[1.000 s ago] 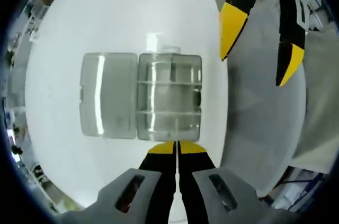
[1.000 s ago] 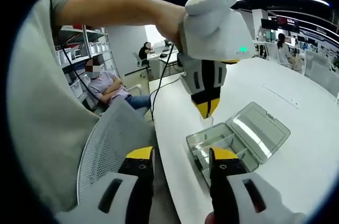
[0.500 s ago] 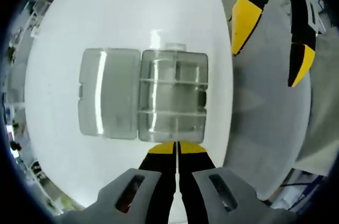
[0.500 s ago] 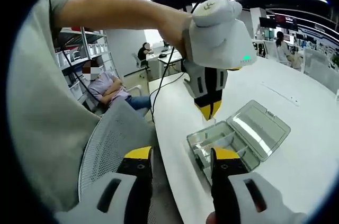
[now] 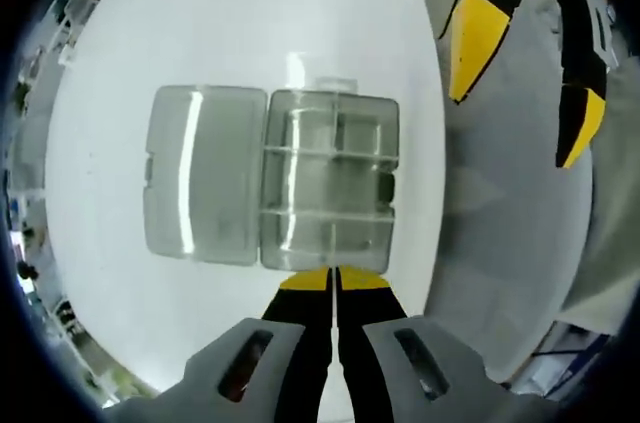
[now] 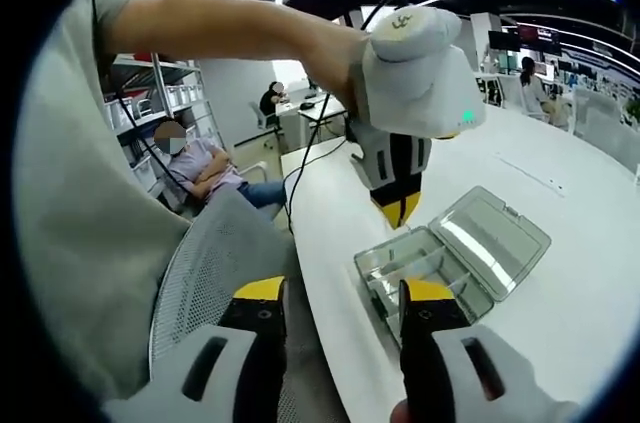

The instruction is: Insert the divider into the dual guide fixture by aligning both edges with the guide slots and pushing it downward to the bottom, including one-sided entry, uneven engagement, binding, and posture correction.

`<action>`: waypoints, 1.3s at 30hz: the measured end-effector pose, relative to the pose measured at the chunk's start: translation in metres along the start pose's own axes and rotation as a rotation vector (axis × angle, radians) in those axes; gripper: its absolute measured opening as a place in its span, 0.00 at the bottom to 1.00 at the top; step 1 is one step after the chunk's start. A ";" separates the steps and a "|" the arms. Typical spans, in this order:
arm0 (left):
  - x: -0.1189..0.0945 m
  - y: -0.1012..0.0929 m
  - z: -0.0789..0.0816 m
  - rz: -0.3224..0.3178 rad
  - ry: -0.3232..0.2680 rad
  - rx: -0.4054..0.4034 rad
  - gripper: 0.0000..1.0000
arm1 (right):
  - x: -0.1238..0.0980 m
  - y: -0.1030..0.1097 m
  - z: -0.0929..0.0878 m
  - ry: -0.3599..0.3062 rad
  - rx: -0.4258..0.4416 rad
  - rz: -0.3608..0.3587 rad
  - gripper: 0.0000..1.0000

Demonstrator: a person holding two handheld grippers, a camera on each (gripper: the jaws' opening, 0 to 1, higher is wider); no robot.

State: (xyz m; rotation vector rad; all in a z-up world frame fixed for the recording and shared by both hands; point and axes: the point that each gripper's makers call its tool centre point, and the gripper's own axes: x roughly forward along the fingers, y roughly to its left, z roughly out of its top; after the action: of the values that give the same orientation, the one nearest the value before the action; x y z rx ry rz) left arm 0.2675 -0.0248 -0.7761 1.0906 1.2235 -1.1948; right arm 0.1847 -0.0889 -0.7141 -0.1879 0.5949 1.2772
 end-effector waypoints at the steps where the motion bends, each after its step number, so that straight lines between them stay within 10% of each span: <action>1: 0.001 0.000 0.000 0.001 0.000 -0.001 0.00 | 0.000 0.000 0.000 0.000 0.000 0.000 0.41; 39: 0.012 0.002 0.000 0.004 0.024 0.031 0.00 | 0.000 -0.007 -0.007 0.029 -0.006 -0.024 0.51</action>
State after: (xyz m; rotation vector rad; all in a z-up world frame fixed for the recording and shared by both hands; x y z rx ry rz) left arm 0.2696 -0.0249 -0.7879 1.1337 1.2240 -1.2041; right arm 0.1887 -0.0941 -0.7210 -0.2186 0.6118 1.2555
